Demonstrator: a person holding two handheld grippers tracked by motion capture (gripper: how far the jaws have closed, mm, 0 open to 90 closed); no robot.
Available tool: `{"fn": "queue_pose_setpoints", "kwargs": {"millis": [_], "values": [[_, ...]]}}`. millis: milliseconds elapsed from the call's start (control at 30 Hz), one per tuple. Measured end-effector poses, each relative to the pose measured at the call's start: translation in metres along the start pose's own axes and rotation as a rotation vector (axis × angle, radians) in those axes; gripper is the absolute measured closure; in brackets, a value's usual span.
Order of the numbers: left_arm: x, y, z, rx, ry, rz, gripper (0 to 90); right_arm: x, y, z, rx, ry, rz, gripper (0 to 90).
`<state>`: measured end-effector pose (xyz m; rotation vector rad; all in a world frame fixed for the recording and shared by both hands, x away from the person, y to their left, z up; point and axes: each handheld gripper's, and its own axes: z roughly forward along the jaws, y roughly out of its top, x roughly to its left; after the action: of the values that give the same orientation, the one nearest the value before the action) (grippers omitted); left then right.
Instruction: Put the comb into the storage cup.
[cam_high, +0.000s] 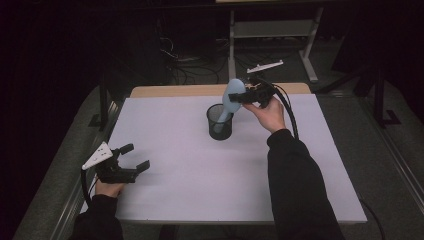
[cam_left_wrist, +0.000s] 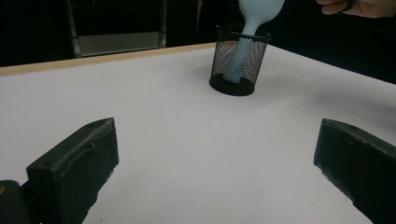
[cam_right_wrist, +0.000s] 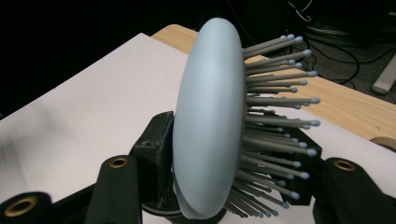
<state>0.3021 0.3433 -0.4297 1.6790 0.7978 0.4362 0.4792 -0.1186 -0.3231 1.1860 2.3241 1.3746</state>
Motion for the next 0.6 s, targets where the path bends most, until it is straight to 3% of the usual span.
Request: {"fn": "queue_pose_setpoints", "kwargs": {"millis": [600], "values": [[0.0, 0.0, 0.001, 0.012, -0.003, 0.005, 0.0, -0.011, -0.007, -0.011, -0.002, -0.008, 0.017, 40.9]]}}
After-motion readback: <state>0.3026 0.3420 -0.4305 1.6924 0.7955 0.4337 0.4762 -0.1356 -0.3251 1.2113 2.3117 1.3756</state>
